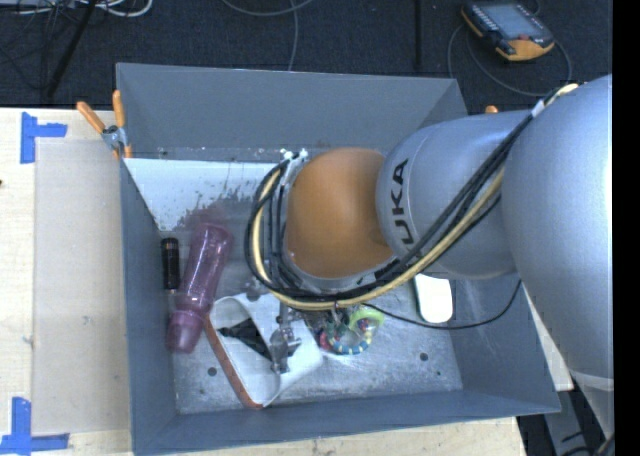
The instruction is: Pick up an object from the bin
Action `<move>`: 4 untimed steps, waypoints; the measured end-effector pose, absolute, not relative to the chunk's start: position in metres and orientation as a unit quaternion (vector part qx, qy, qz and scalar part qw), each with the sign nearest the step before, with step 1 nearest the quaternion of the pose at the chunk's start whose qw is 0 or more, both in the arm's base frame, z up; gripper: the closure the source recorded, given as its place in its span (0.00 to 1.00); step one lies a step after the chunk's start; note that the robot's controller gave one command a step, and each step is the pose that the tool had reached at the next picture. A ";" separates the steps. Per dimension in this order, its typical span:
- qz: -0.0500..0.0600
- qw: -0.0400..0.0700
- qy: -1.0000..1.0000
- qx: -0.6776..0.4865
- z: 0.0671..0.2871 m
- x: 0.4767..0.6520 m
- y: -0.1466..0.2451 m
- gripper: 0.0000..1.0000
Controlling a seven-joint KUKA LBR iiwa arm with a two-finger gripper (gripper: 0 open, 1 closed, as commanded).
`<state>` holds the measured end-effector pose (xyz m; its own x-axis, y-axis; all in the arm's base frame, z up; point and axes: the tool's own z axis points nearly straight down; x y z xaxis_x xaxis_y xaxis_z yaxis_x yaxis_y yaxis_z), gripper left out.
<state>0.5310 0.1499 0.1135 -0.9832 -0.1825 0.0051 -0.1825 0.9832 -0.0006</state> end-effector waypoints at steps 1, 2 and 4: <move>-0.002 -0.025 -0.960 0.279 0.103 0.529 0.139 1.00; -0.002 -0.024 -0.960 0.278 0.103 0.529 0.139 1.00; -0.001 0.000 -0.962 0.272 0.143 0.542 0.147 0.00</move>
Offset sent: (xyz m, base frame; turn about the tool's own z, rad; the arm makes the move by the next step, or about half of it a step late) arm 0.0000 0.0000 0.0000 0.0000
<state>0.5419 0.1471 0.1432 -0.8517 -0.5240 -0.0002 -0.5240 0.8517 0.0012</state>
